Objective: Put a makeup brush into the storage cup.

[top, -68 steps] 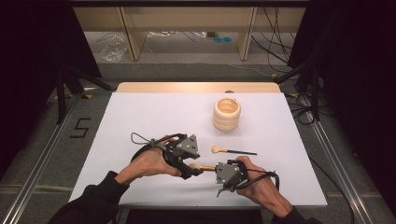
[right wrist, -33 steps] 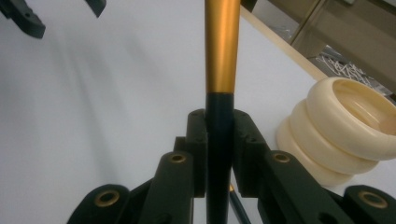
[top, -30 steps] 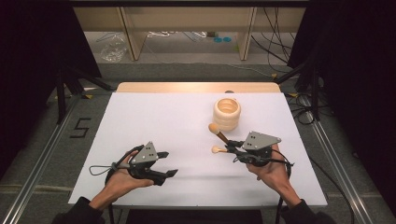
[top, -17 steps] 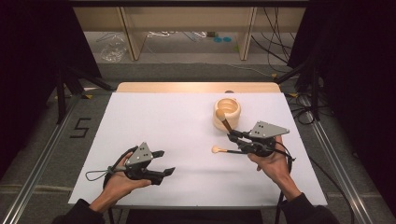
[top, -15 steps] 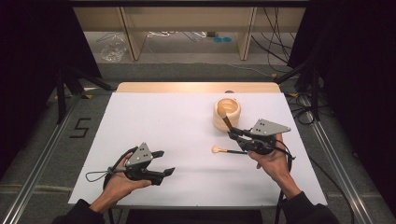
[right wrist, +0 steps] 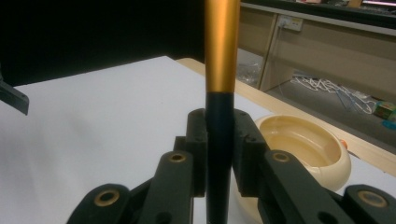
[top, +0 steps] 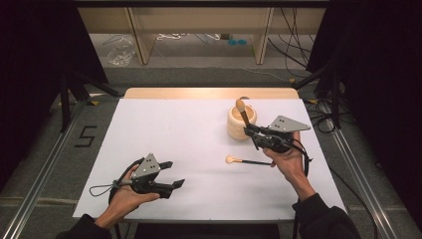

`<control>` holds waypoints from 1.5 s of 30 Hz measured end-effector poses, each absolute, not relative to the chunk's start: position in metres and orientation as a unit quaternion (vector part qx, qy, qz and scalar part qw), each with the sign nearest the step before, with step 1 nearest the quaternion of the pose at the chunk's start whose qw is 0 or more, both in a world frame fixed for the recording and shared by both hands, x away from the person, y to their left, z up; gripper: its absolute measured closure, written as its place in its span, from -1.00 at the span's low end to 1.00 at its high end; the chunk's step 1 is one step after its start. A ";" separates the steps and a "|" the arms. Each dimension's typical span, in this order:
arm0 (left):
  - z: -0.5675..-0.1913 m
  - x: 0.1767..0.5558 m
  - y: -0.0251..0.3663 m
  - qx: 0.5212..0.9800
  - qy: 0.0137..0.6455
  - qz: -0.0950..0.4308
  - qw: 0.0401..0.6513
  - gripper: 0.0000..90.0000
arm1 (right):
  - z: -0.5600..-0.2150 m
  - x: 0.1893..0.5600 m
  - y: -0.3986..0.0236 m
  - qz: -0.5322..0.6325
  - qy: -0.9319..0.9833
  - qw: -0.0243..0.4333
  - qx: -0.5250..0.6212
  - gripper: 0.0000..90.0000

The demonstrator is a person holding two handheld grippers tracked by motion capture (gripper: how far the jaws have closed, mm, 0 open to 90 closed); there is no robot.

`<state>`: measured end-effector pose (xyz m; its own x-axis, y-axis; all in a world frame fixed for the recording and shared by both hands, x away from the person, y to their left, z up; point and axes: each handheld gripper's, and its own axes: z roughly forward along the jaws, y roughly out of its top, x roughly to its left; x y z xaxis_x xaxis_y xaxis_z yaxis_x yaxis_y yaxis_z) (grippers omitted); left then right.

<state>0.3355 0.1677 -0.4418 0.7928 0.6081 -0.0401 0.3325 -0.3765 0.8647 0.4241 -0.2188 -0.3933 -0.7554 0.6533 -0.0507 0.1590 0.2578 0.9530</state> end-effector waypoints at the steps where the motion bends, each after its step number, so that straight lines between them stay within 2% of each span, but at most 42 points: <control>1: -0.442 0.336 0.168 0.817 0.288 0.144 0.478 -0.38 | -0.393 0.426 -0.220 0.546 0.760 0.234 0.264 0.77; 6: -0.442 0.335 0.168 0.815 0.291 0.144 0.480 -0.38 | -0.389 0.433 -0.220 0.557 0.751 0.230 0.269 0.77; 12: -0.442 0.337 0.170 0.815 0.289 0.148 0.480 -0.38 | -0.386 0.446 -0.221 0.557 0.743 0.252 0.272 0.77; 45: -0.443 0.336 0.173 0.812 0.291 0.152 0.483 -0.42 | -0.379 0.509 -0.212 0.561 0.723 0.258 0.310 0.77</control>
